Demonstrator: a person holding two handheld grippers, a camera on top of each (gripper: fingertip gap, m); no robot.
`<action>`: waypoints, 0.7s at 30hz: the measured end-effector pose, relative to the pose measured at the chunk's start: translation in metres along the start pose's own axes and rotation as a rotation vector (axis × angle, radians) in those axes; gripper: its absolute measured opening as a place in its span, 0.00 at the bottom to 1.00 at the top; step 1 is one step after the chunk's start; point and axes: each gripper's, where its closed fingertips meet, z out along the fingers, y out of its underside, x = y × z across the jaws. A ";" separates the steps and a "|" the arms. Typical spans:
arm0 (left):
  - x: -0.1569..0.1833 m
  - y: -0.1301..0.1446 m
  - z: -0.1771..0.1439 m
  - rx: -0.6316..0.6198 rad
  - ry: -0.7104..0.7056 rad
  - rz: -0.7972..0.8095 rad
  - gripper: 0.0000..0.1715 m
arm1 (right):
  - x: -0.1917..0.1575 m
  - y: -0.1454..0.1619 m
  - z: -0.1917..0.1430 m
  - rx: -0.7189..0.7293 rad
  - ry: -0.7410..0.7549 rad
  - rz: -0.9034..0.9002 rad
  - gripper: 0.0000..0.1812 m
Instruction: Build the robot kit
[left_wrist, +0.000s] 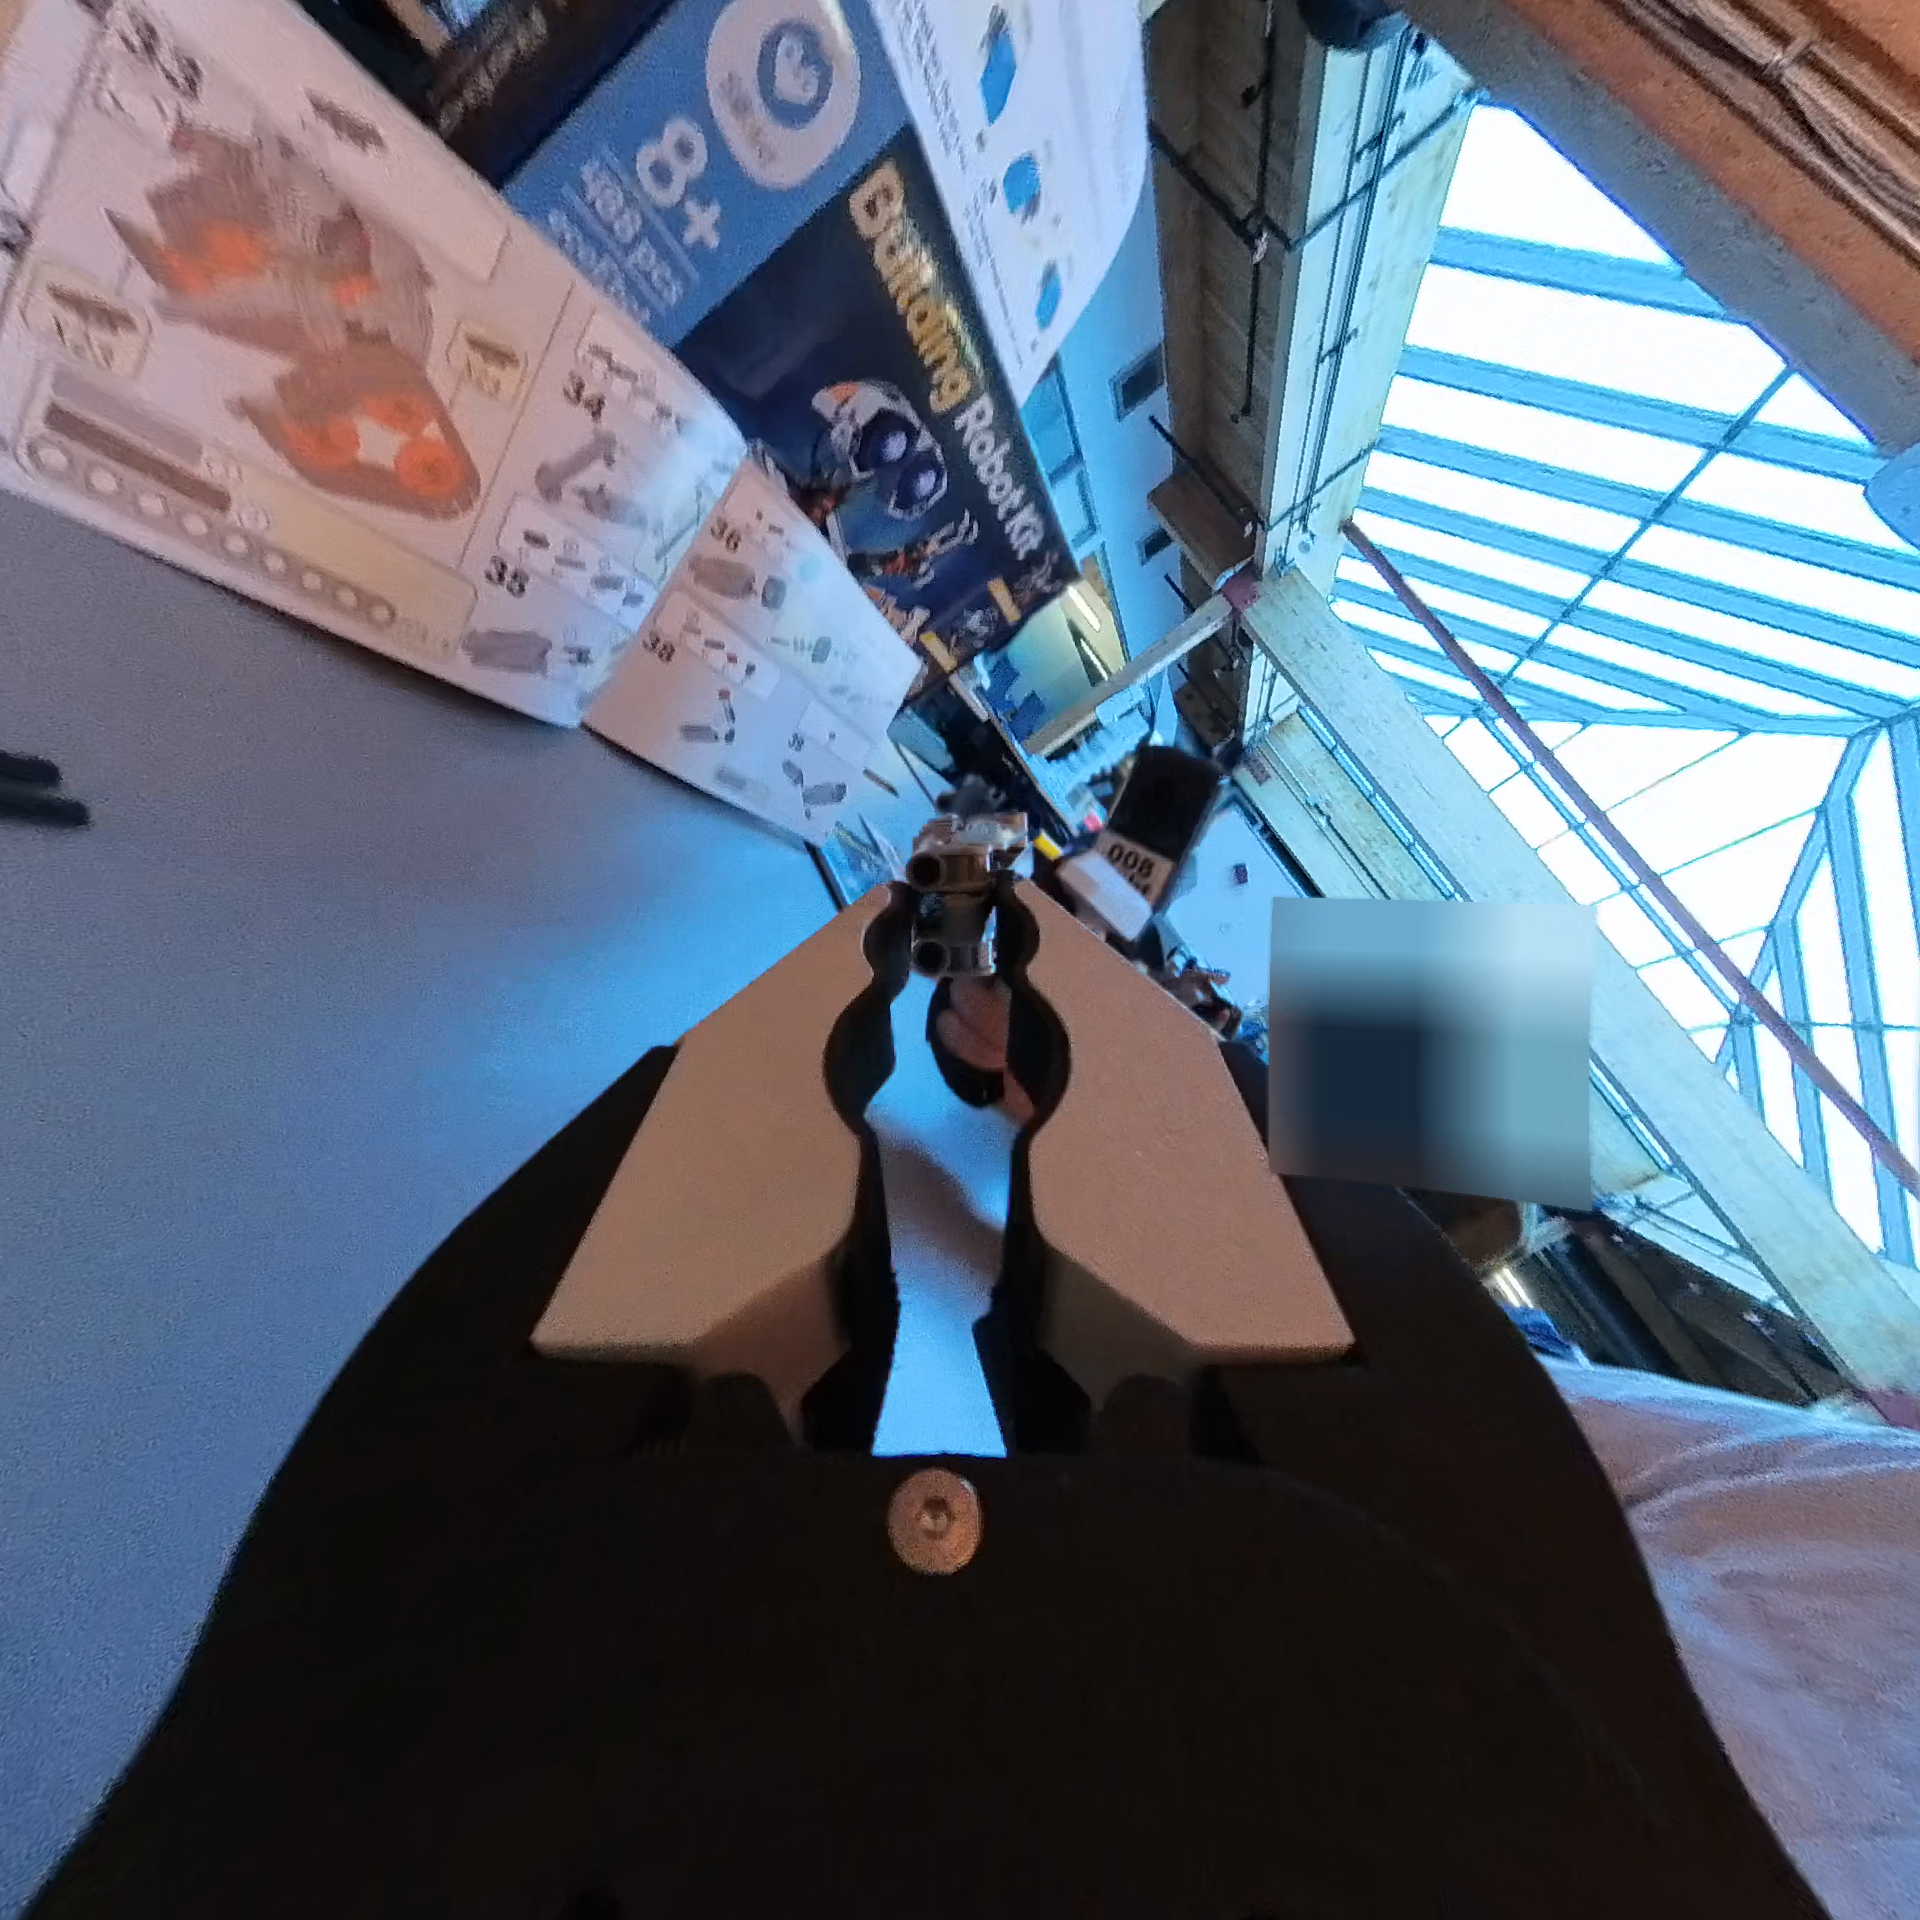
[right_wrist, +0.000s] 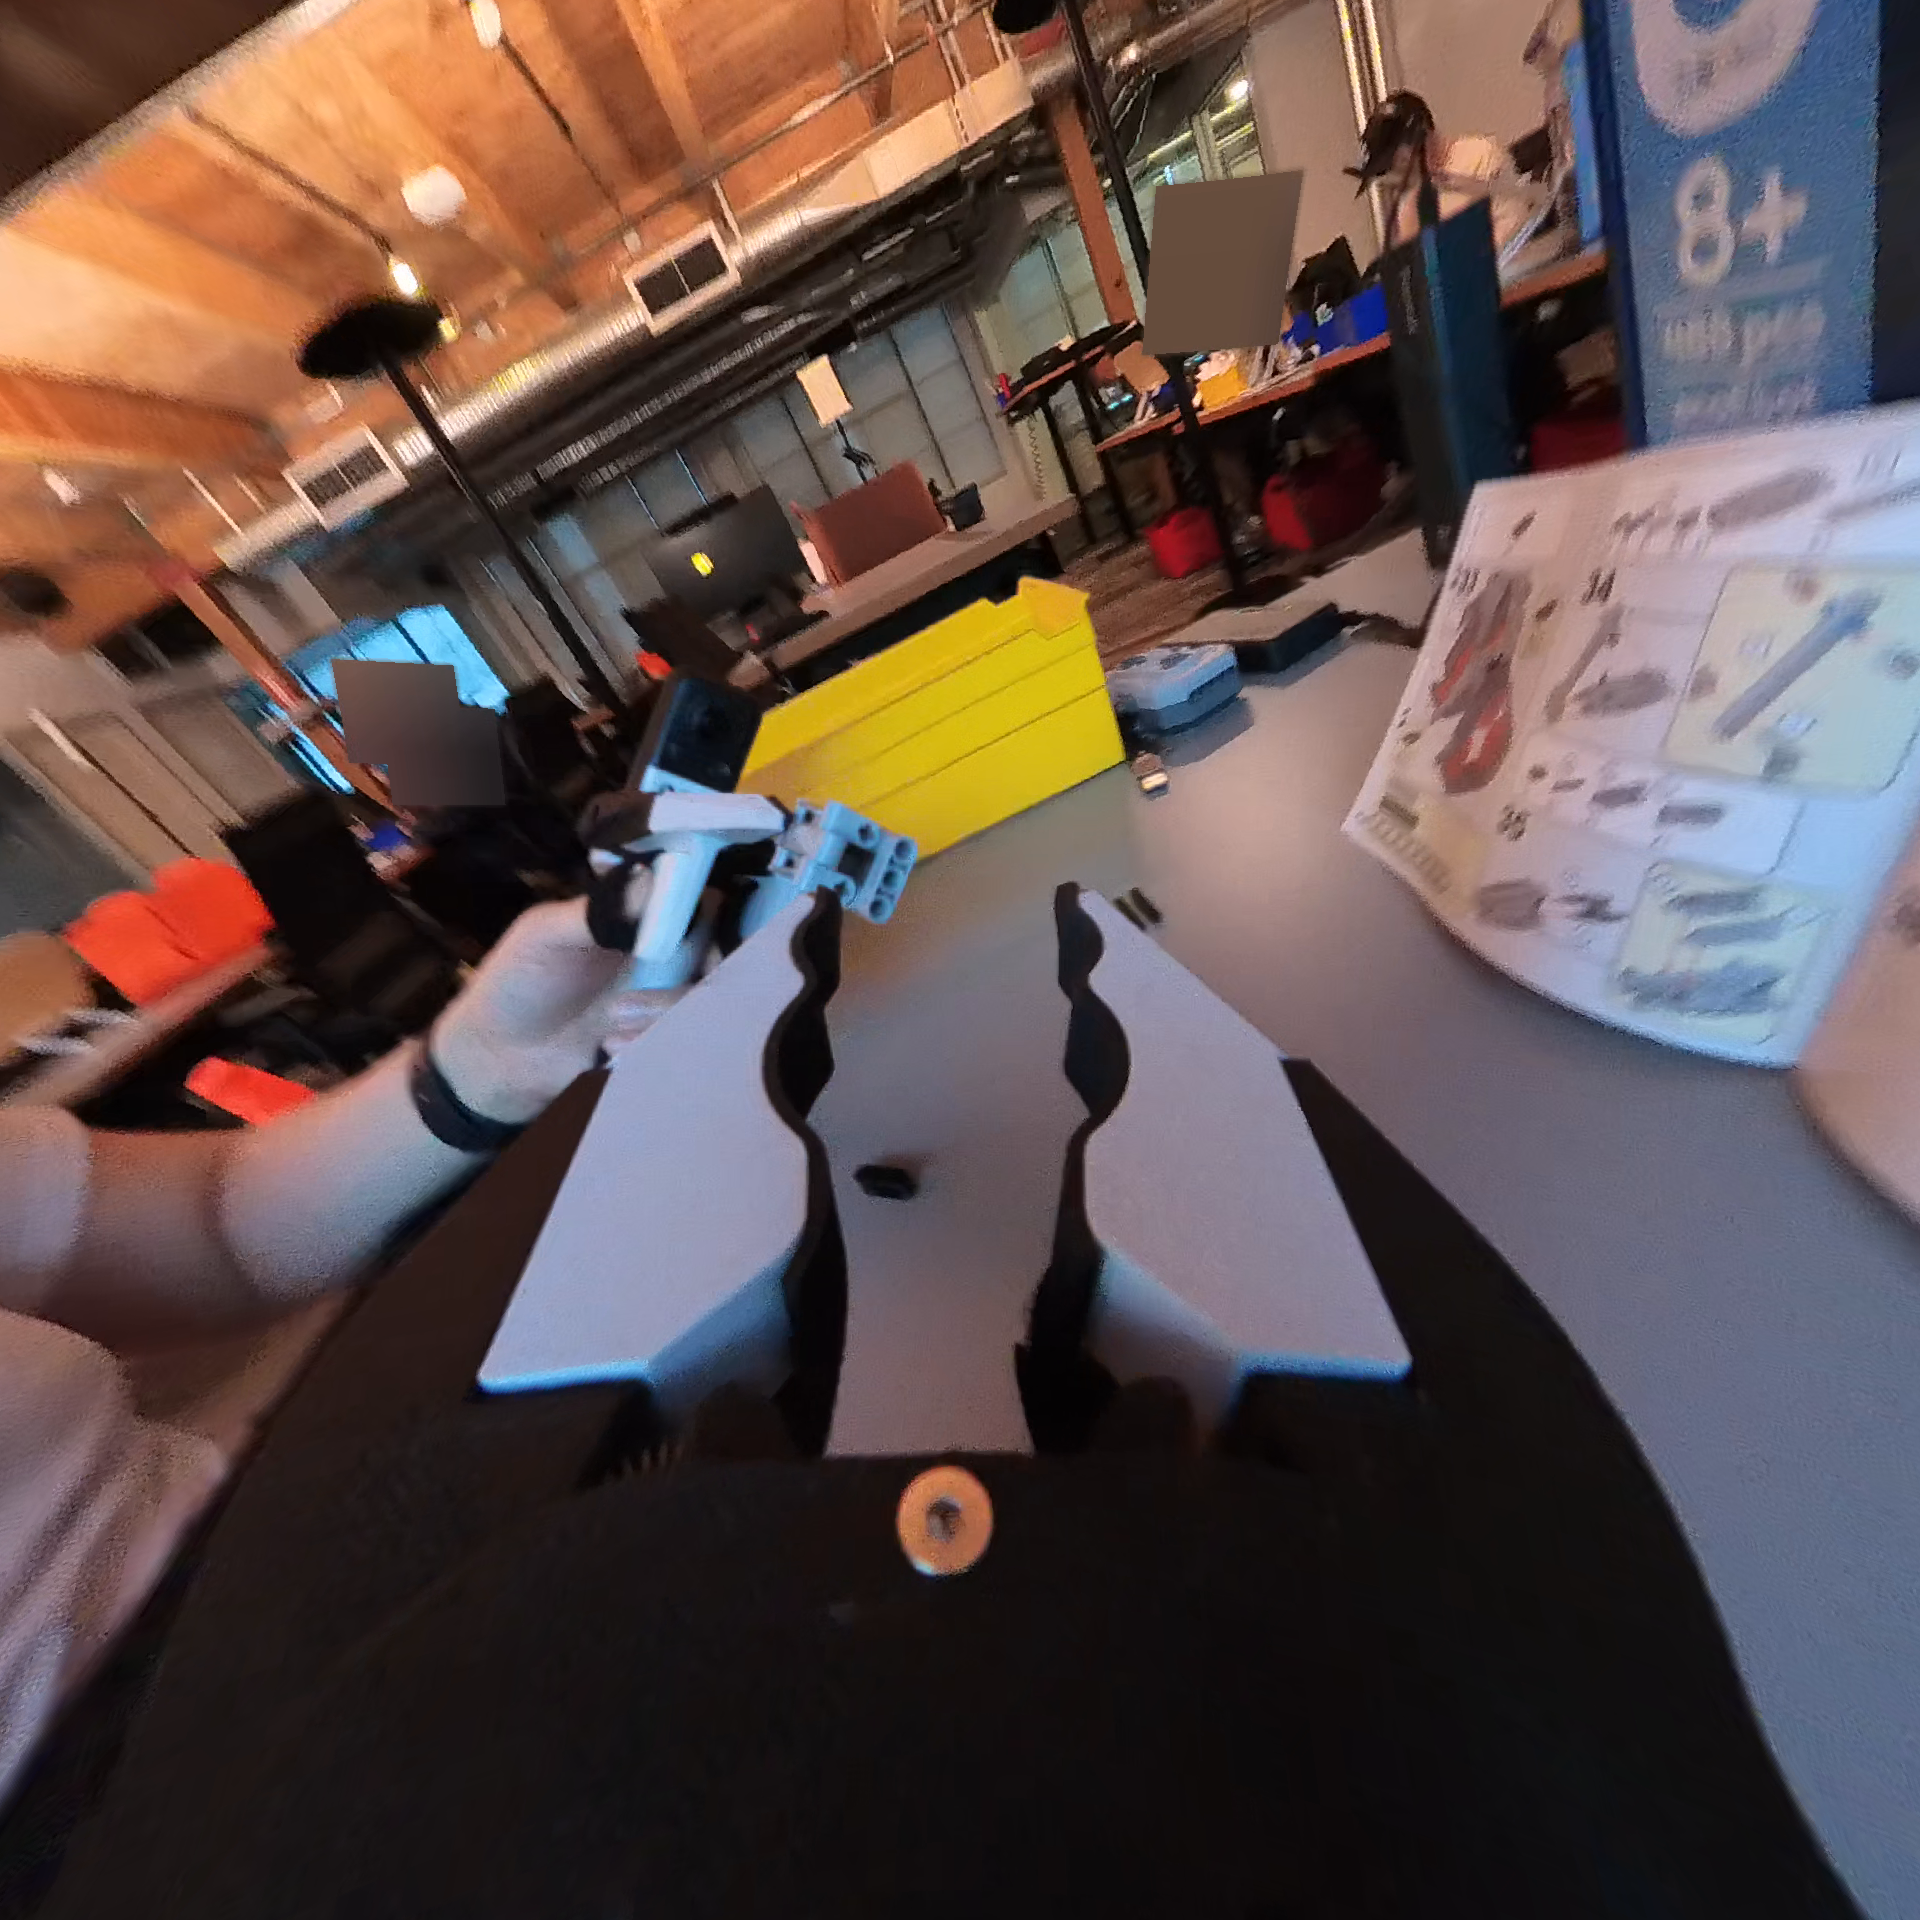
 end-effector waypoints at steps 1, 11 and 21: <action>0.000 0.006 0.003 -0.033 0.003 -0.005 0.08 | -0.002 0.000 -0.001 -0.022 0.011 -0.074 0.23; -0.004 0.029 0.015 -0.150 -0.026 0.035 0.08 | 0.036 0.023 -0.013 -0.177 0.240 -0.337 0.16; -0.039 -0.044 0.050 -0.120 -0.104 0.151 0.08 | 0.076 -0.003 -0.043 0.016 0.522 -0.393 0.10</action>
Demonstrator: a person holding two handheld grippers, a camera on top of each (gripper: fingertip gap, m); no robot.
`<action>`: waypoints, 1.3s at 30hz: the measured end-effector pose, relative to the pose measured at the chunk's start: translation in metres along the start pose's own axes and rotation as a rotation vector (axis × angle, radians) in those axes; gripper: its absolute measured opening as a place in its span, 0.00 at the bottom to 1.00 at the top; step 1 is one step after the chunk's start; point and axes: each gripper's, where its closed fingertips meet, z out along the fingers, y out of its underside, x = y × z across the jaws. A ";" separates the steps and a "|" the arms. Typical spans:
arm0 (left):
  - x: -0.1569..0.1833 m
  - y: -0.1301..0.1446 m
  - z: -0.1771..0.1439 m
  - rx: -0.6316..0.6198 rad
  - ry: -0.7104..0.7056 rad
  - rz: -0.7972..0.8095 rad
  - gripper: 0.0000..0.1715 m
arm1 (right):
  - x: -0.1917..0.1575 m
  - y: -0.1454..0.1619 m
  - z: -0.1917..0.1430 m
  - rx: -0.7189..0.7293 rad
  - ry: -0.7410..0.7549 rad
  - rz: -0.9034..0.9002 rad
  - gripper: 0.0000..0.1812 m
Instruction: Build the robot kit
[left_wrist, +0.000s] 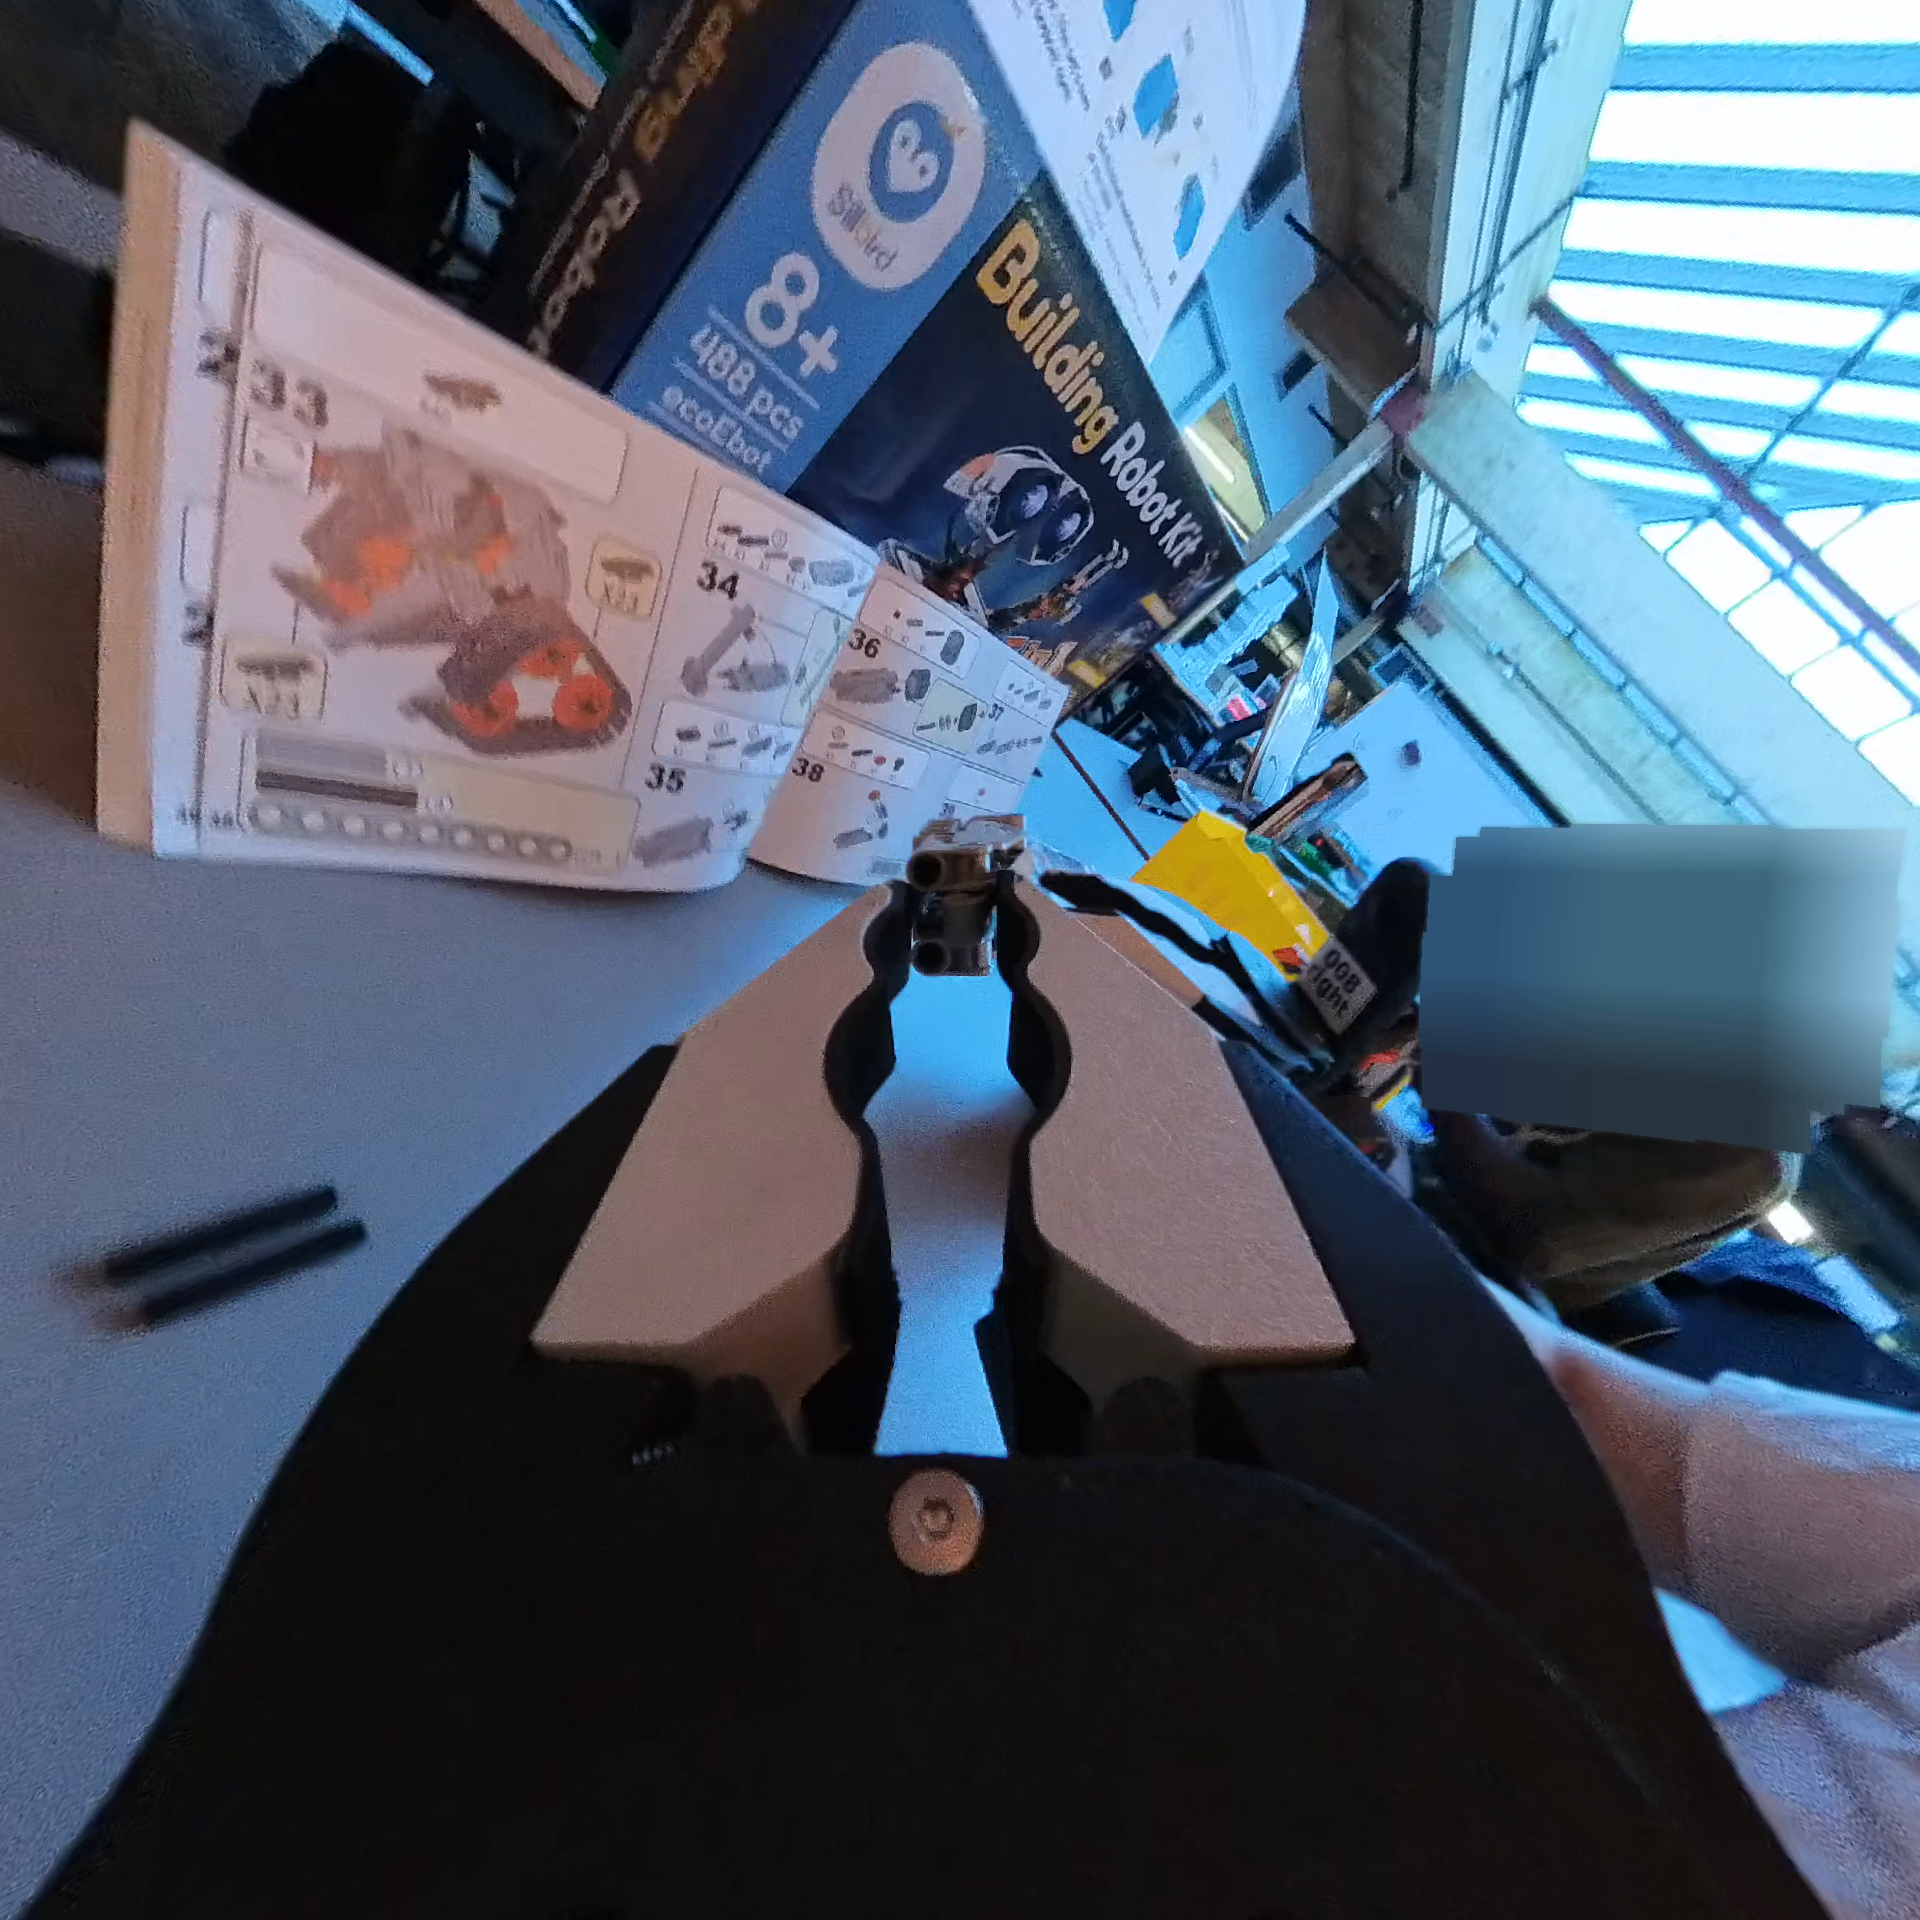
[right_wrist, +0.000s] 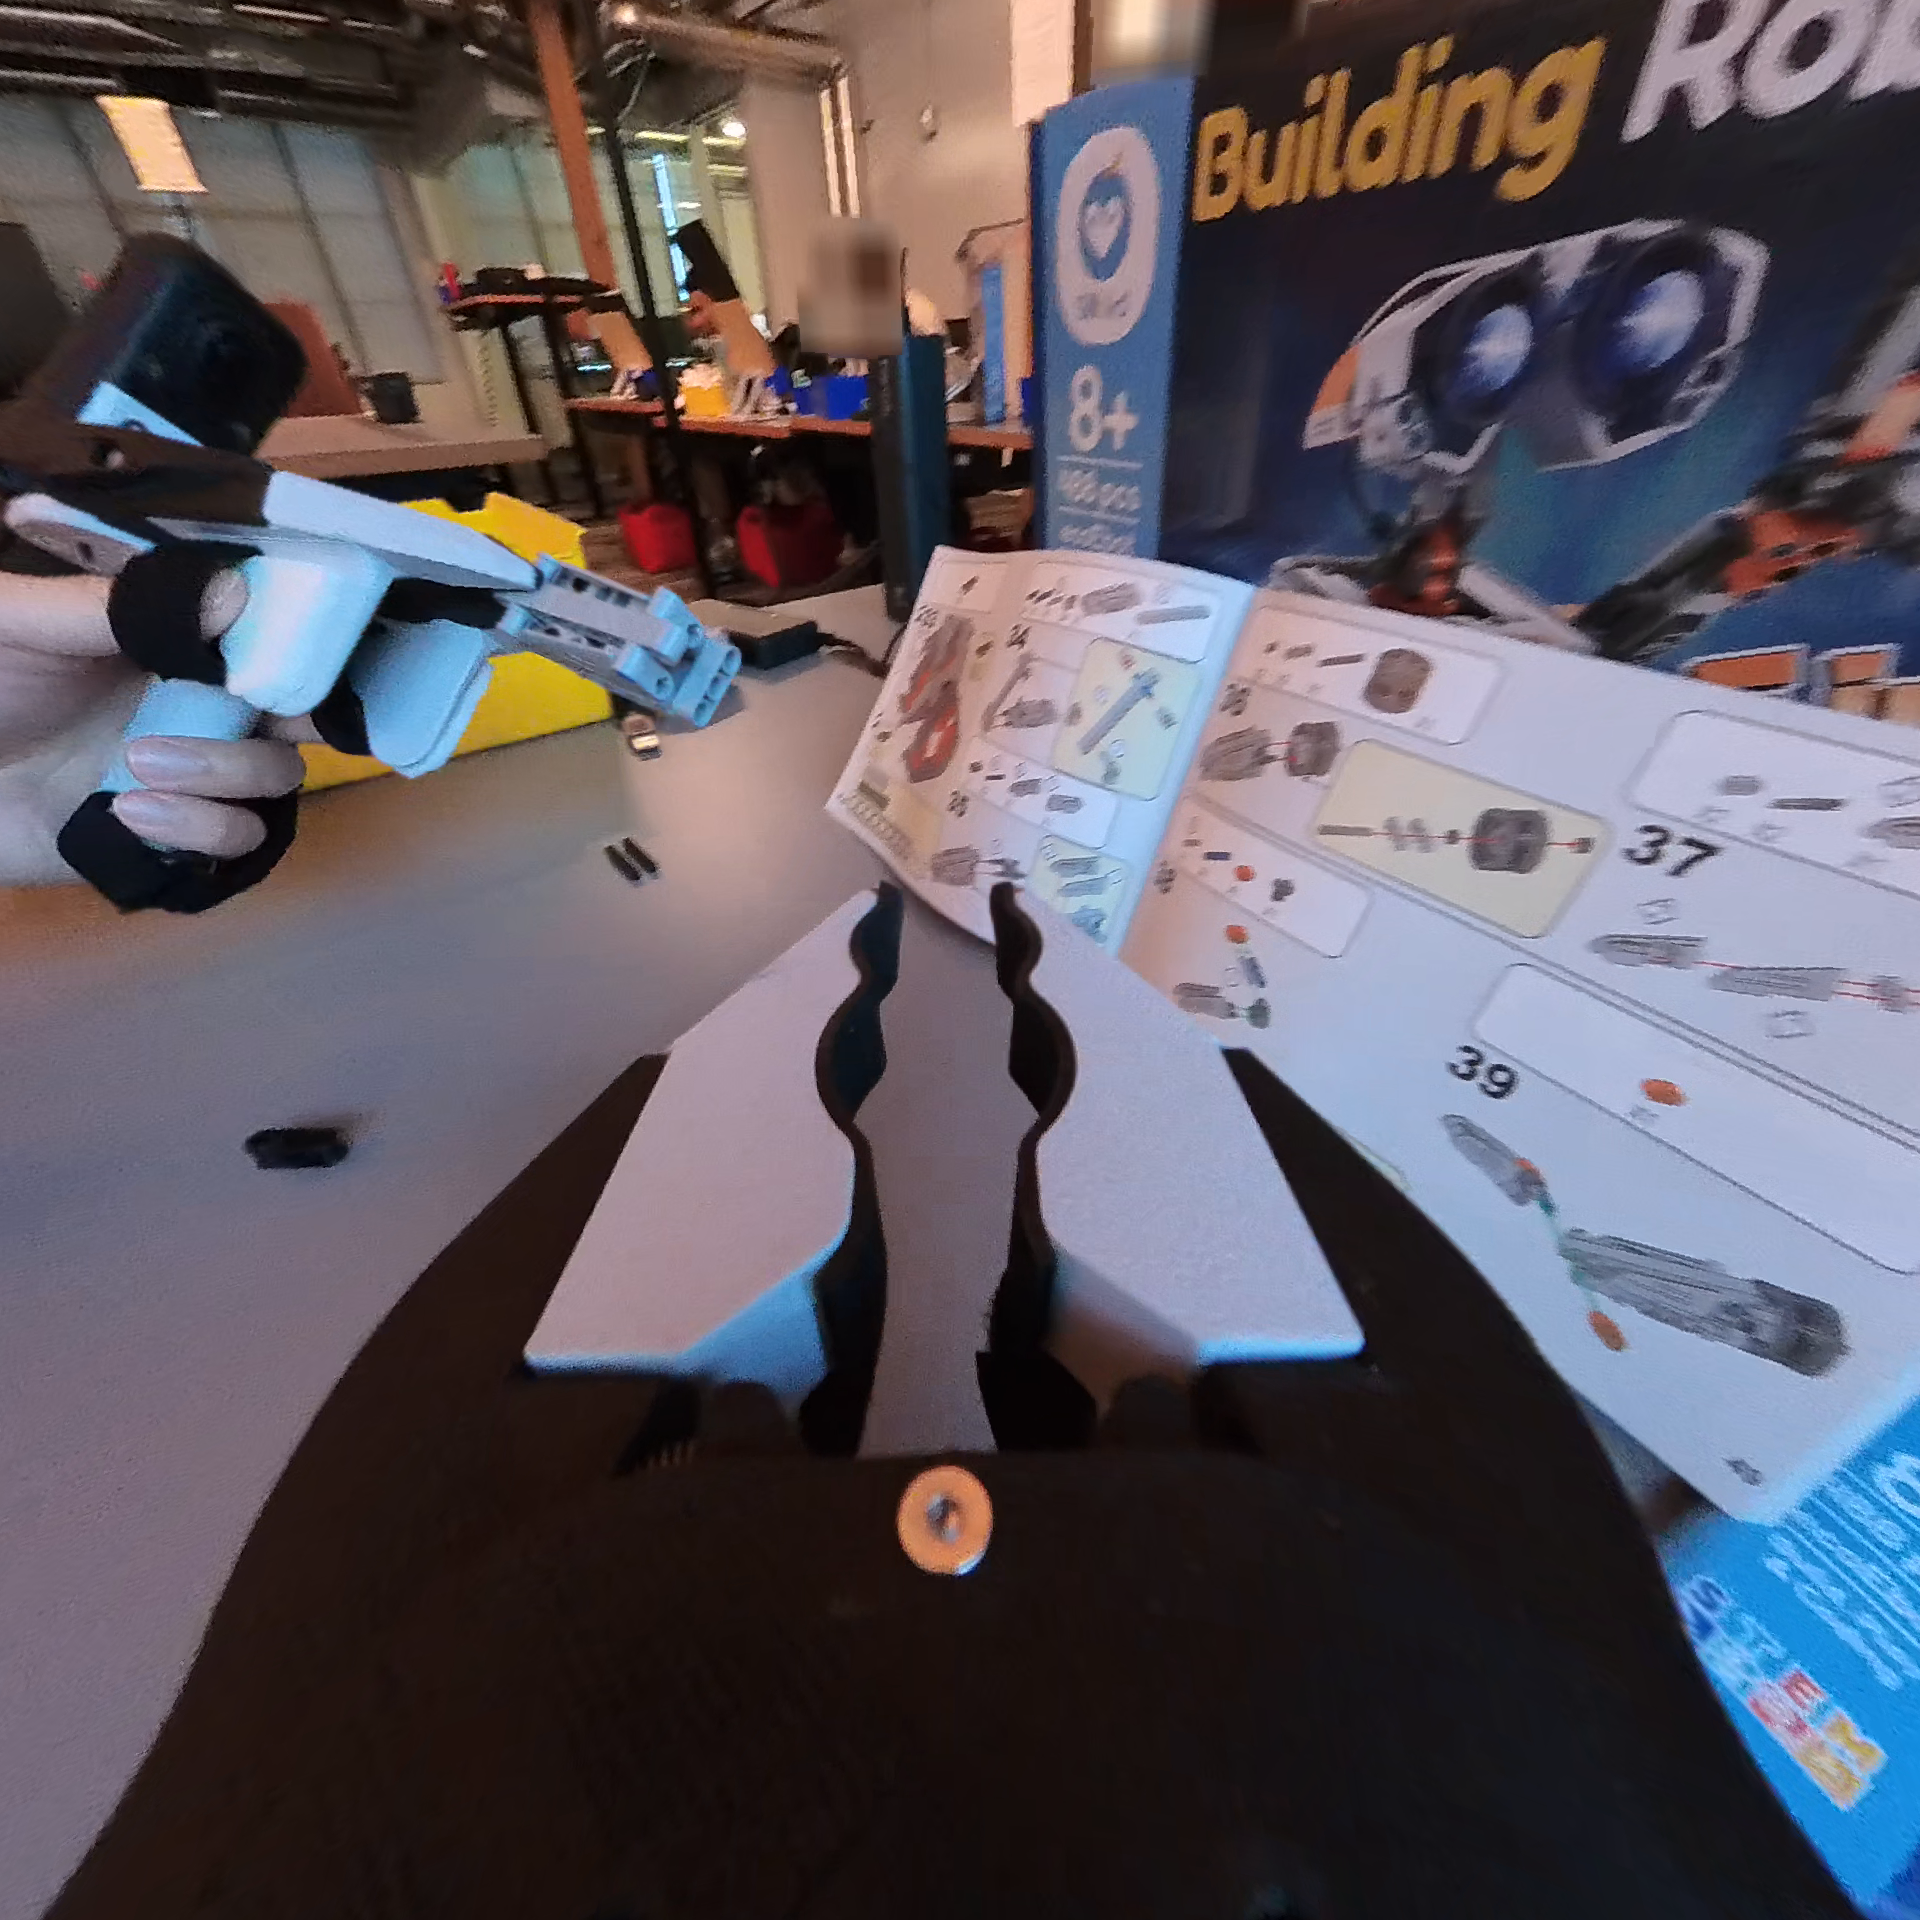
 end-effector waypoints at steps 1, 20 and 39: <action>0.000 -0.002 0.003 -0.002 0.015 0.034 0.08 | 0.003 -0.001 -0.001 0.010 0.020 -0.008 0.10; -0.004 0.038 0.003 -0.056 0.235 -0.080 0.08 | -0.014 0.004 0.010 -0.034 0.024 -0.303 0.00; -0.011 0.046 0.006 -0.090 0.201 -0.113 0.08 | -0.048 0.047 0.019 -0.244 -0.034 -0.717 0.02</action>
